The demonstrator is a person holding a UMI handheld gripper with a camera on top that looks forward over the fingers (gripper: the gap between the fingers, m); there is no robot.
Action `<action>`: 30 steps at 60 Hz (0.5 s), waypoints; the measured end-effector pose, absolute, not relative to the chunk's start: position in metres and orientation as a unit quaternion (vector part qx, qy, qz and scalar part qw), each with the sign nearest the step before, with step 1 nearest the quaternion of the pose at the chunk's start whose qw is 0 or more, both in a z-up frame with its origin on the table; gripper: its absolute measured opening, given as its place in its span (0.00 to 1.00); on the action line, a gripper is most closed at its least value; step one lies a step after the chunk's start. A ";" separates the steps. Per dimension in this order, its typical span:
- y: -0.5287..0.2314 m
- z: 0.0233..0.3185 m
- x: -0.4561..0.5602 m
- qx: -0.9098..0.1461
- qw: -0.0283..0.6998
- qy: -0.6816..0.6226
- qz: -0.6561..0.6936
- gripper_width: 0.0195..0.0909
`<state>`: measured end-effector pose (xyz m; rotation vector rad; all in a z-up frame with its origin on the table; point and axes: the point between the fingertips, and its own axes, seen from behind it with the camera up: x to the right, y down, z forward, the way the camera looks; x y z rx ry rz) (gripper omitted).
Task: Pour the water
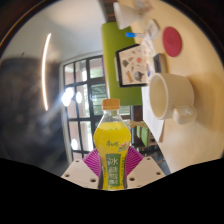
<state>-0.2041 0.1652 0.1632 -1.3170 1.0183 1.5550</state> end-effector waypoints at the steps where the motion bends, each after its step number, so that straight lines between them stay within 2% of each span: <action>1: 0.166 0.161 -0.201 -0.518 0.410 0.417 0.625 0.10; 14: 0.171 0.150 -0.179 -0.401 0.285 0.536 0.686 0.11; 21: 0.170 0.140 -0.182 -0.398 0.264 0.553 0.683 0.11; 29: 0.163 0.141 -0.190 -0.408 0.255 0.543 0.688 0.11; 30: 0.142 0.146 -0.194 -0.416 0.258 0.536 0.688 0.11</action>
